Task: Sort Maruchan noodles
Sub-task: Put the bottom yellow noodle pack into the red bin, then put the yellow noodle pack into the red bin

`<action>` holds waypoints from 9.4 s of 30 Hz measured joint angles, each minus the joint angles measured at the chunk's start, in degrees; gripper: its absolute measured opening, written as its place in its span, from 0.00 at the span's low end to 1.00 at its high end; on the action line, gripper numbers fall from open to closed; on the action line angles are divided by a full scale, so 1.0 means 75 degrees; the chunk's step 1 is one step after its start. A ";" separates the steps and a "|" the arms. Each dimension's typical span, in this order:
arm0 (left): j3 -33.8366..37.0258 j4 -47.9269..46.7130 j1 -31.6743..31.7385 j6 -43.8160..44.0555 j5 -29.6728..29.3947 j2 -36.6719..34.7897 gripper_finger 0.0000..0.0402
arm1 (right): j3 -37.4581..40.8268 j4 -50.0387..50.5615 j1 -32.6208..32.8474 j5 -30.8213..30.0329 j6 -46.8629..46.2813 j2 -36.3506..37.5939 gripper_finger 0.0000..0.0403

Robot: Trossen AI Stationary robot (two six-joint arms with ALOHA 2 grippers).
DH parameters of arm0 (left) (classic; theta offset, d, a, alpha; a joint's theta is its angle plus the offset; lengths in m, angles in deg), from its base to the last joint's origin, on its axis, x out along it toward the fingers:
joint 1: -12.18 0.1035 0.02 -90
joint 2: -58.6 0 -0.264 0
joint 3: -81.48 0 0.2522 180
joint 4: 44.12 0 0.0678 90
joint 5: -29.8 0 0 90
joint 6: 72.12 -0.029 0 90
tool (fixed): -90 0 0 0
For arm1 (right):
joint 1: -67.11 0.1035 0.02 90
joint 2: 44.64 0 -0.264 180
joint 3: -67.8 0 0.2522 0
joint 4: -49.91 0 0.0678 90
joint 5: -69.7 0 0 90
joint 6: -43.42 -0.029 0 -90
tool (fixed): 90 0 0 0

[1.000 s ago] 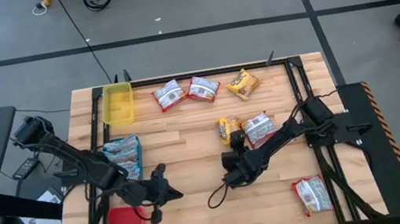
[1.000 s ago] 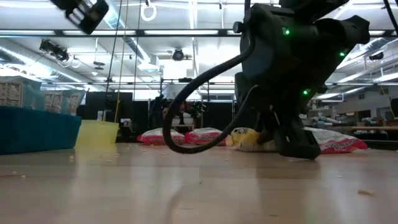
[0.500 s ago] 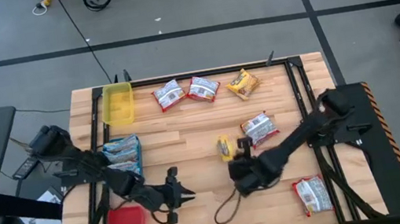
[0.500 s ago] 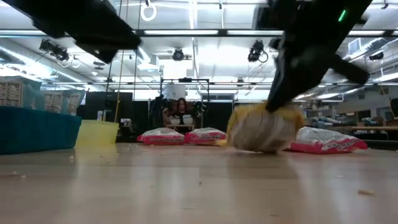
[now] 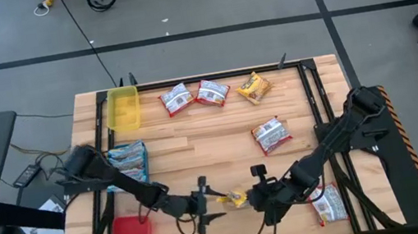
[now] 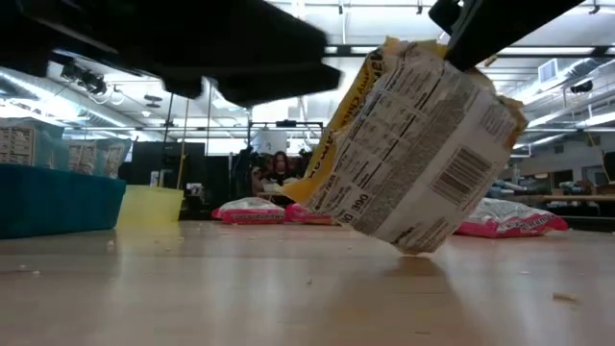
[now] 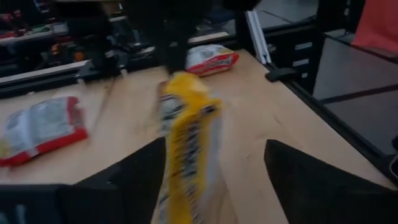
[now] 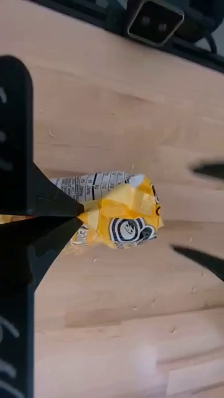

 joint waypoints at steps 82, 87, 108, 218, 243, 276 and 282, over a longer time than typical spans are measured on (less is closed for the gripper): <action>-0.3775 -1.6945 -0.3805 0.8836 0.2855 -0.2505 0.41 | -0.0015 -0.0822 0.1010 -0.1092 0.0185 0.0495 0.27; -0.2697 -1.5449 -0.3918 0.9106 0.3619 -0.2453 0.40 | -0.0012 -0.0818 0.1019 -0.1088 0.0011 0.0493 0.27; -0.1201 -1.2726 -0.4305 1.0927 0.4298 -0.2450 0.47 | -0.0006 -0.0773 0.1032 -0.1088 -0.0002 0.0490 0.27; -0.0697 -1.3480 -0.2740 1.0922 0.2460 -0.5411 0.45 | -0.0003 0.3529 -0.4840 -0.0982 0.0349 0.1121 0.45; -0.0697 -1.3612 -0.3904 1.0490 -0.0127 -0.5411 0.45 | 0.0017 0.2802 -0.7669 -0.0889 0.0606 -0.1897 0.07; -0.0691 -0.3693 -0.0822 0.3151 -0.1366 -0.0201 0.59 | -0.0001 0.0688 -0.1094 0.0122 -0.0193 0.0093 0.01; -0.0822 -0.1380 -0.0447 0.3716 -0.1604 0.1153 0.71 | -0.0002 0.0643 -0.1152 -0.0253 -0.0998 0.0145 0.01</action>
